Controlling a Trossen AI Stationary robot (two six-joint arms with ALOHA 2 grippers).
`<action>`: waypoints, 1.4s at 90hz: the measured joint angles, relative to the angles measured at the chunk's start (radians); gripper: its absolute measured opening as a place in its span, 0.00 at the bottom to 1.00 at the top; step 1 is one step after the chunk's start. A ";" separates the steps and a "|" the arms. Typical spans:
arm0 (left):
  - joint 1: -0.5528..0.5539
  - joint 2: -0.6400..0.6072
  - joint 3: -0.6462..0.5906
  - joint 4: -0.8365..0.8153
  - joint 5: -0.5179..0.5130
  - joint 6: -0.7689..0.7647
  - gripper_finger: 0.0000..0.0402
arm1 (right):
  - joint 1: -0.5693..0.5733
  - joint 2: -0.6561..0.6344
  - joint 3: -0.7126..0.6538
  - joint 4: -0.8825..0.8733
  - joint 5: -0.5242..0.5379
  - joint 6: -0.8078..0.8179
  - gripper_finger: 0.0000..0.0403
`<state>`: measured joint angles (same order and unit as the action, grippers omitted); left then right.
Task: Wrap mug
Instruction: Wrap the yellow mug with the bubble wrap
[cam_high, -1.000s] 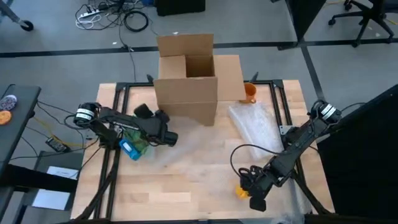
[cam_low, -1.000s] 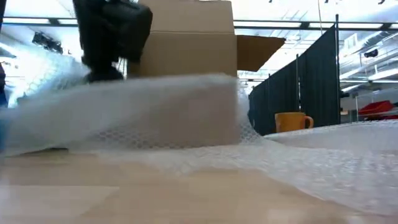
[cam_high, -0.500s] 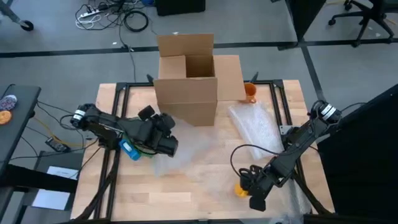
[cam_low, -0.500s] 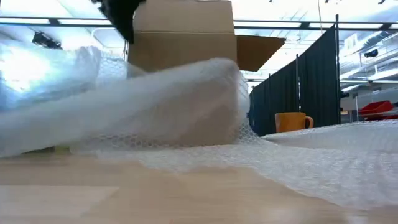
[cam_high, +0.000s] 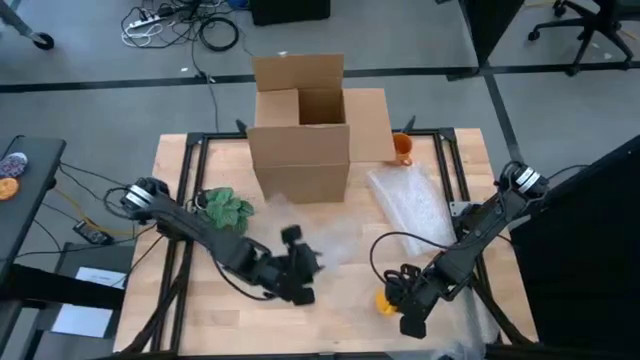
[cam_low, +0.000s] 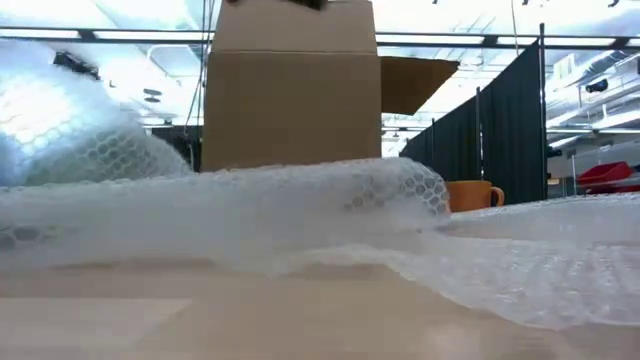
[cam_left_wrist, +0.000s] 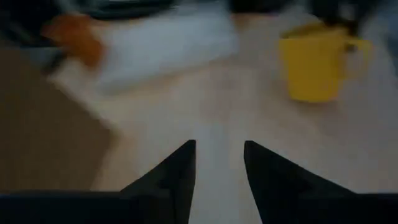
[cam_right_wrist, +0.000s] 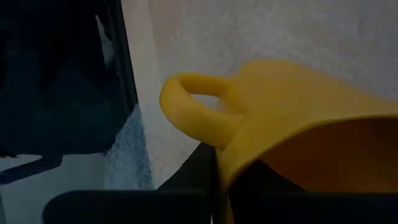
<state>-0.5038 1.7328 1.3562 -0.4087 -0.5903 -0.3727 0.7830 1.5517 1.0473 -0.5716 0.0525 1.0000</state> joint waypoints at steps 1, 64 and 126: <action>0.002 0.009 -0.005 0.010 0.012 0.000 0.30 | 0.000 0.000 0.000 0.000 0.000 0.000 0.00; 0.236 0.182 0.042 -0.878 -0.252 -0.337 0.30 | 0.057 0.000 0.000 0.005 -0.079 0.087 0.00; 0.059 -0.056 0.066 -0.880 -0.170 -0.397 0.30 | 0.023 -0.003 0.003 -0.074 -0.048 0.056 0.00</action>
<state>-0.4448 1.6764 1.4218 -1.2888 -0.7606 -0.7700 0.8062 1.5490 1.0500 -0.6453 0.0047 1.0565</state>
